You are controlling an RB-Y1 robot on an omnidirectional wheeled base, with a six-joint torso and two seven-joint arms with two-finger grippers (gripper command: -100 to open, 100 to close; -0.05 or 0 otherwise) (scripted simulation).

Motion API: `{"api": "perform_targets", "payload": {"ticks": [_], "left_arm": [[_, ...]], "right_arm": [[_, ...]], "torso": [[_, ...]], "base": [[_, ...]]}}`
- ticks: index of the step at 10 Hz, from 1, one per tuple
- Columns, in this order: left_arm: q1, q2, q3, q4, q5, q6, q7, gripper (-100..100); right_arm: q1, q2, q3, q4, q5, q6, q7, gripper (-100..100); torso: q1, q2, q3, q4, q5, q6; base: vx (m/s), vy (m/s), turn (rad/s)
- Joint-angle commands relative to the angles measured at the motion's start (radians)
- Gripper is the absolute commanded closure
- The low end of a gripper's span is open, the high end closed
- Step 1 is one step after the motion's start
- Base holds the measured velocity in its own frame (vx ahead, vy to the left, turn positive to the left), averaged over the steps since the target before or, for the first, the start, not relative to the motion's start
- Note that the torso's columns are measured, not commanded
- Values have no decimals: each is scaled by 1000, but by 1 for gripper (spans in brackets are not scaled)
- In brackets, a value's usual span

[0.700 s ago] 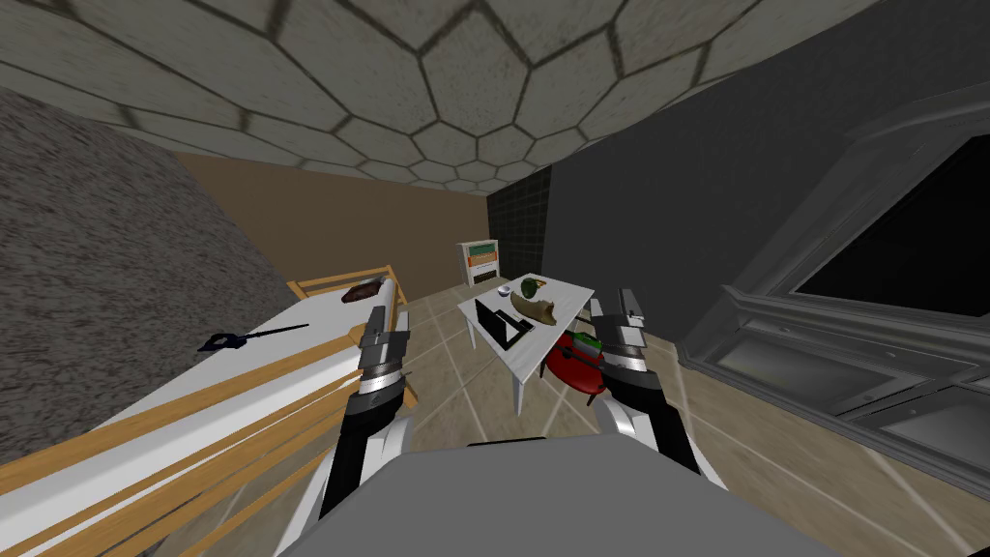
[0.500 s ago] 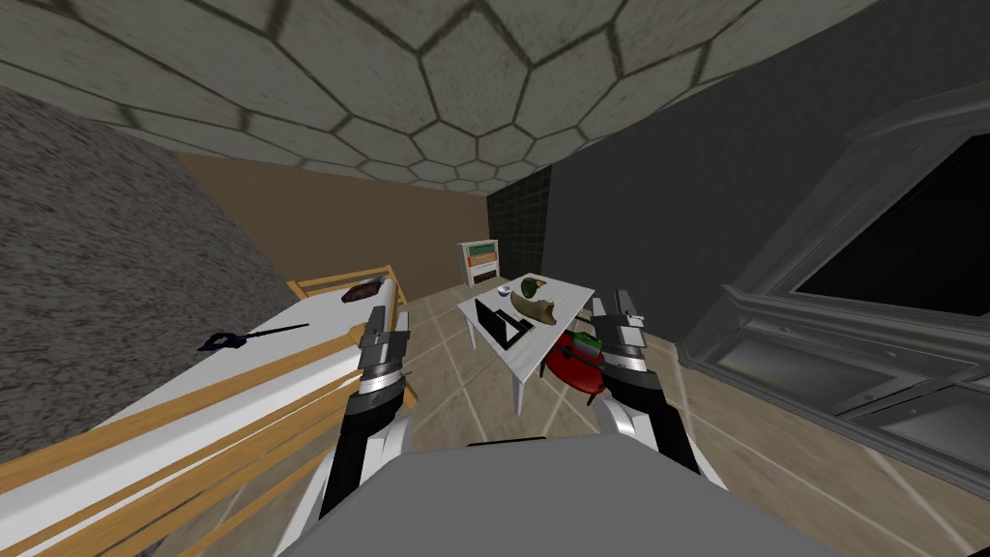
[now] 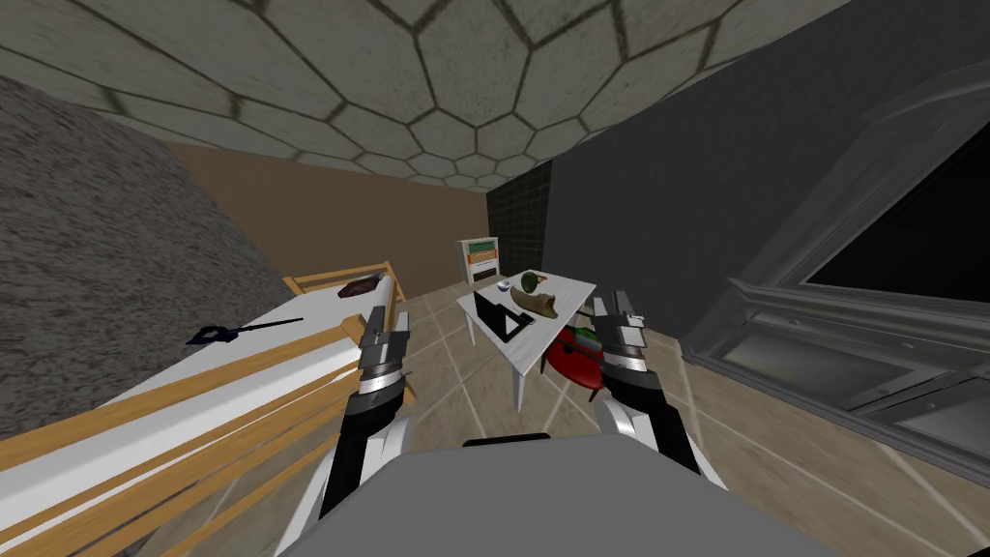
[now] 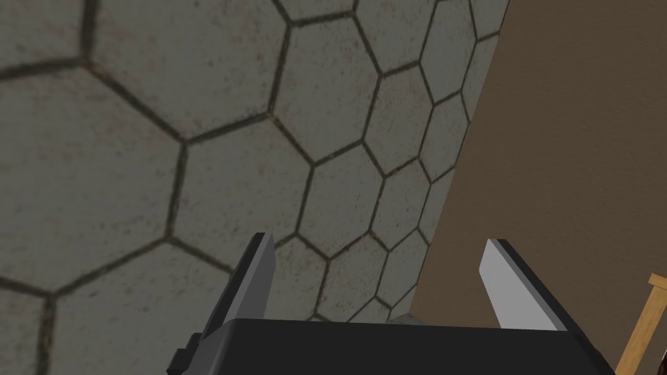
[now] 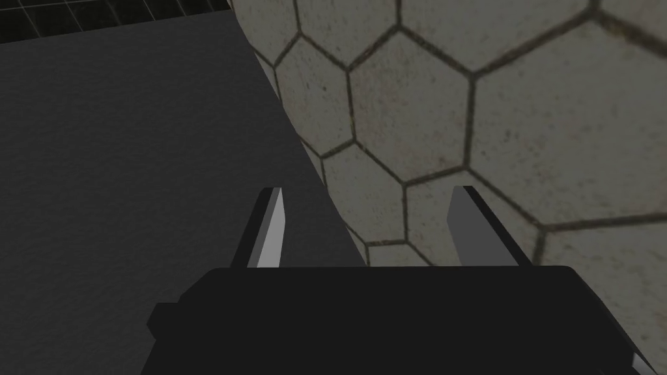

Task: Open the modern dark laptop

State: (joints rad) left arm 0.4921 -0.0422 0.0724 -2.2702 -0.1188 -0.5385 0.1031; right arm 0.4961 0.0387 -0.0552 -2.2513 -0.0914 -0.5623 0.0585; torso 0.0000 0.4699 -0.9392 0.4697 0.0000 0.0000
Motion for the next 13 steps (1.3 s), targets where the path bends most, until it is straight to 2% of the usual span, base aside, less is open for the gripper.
{"api": "perform_targets", "payload": {"ticks": [1,2,3,5,8,13], "left_arm": [[0,0,0,0,0,0,0,0],[0,0,0,0,0,0,0,0],[0,0,0,0,0,0,0,0],[0,0,0,0,0,0,0,0],[0,0,0,0,0,0,0,0],[0,0,0,0,0,0,0,0]], "right_arm": [[0,0,0,0,0,0,0,0],[0,0,0,0,0,0,0,0],[1,-49,-6,5,16,2,11,-100],[2,-107,-18,16,50,7,35,-100],[5,-192,-44,42,127,17,88,-100],[8,-296,-97,98,279,37,201,-100]], "torso": [[0,74,-148,74,0,0],[0,148,-295,148,0,0],[0,221,-443,221,0,0],[2,264,-532,264,0,0],[2,268,-537,268,1,0],[-1,267,-537,268,0,0]], "base": [[0,0,0],[0,0,0],[16,17,-18],[23,43,-31],[25,84,-35],[43,109,-42]]}}
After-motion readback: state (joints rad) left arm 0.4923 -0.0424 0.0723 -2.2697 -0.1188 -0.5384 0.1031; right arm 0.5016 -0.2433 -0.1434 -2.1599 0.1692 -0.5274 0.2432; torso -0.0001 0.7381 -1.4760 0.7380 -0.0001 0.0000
